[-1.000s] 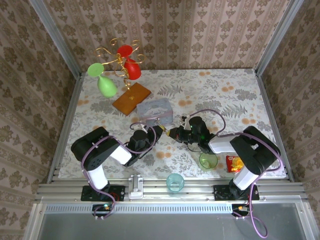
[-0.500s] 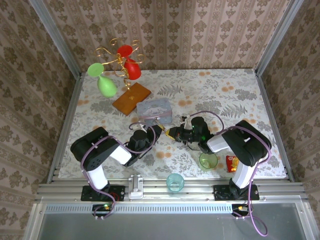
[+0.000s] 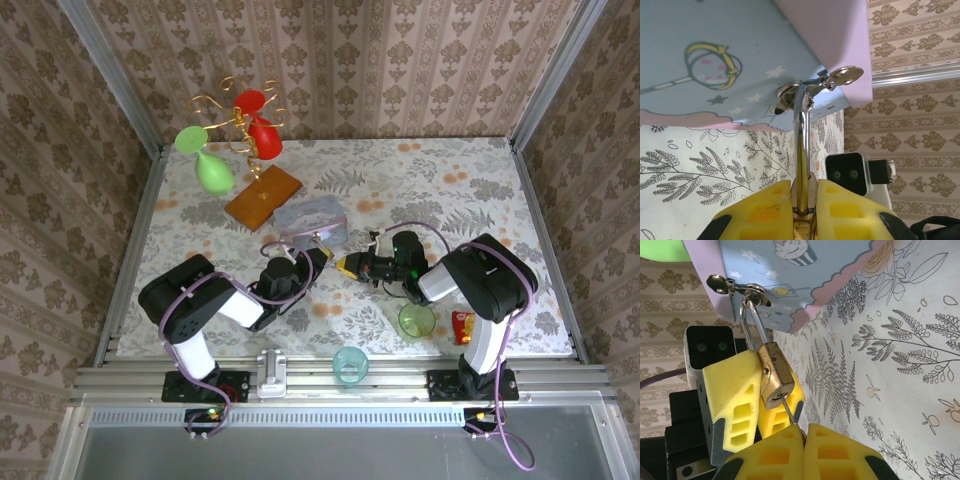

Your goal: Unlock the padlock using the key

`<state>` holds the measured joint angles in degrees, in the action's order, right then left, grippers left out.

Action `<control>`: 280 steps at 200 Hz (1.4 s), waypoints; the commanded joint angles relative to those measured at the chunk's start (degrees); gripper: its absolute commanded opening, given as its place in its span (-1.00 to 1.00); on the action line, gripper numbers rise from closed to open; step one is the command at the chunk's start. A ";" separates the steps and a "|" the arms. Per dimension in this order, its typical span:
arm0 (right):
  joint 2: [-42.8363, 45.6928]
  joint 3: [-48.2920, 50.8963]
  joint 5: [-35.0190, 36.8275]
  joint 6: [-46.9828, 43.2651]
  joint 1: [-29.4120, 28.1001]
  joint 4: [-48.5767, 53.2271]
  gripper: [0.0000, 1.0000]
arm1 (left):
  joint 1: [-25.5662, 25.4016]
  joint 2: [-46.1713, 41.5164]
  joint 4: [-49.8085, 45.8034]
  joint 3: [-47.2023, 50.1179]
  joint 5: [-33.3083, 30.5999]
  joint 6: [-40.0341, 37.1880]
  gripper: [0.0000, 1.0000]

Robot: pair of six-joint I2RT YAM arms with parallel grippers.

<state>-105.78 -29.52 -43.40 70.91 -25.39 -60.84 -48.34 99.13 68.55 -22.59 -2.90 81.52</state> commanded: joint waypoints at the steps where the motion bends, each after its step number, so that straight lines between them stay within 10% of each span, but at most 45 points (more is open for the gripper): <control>1: -3.28 -1.33 2.24 3.44 1.37 -5.78 -1.00 | -2.84 -2.71 5.97 -2.02 9.75 0.25 -1.00; 280: 9.09 3.29 20.36 -5.29 -4.91 10.82 -1.00 | -4.37 4.43 5.98 -1.42 7.84 -1.47 -1.00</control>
<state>-98.08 -26.85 -30.04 69.19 -29.52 -51.99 -50.24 102.63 69.93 -23.55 -1.19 81.47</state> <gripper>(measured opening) 0.060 0.110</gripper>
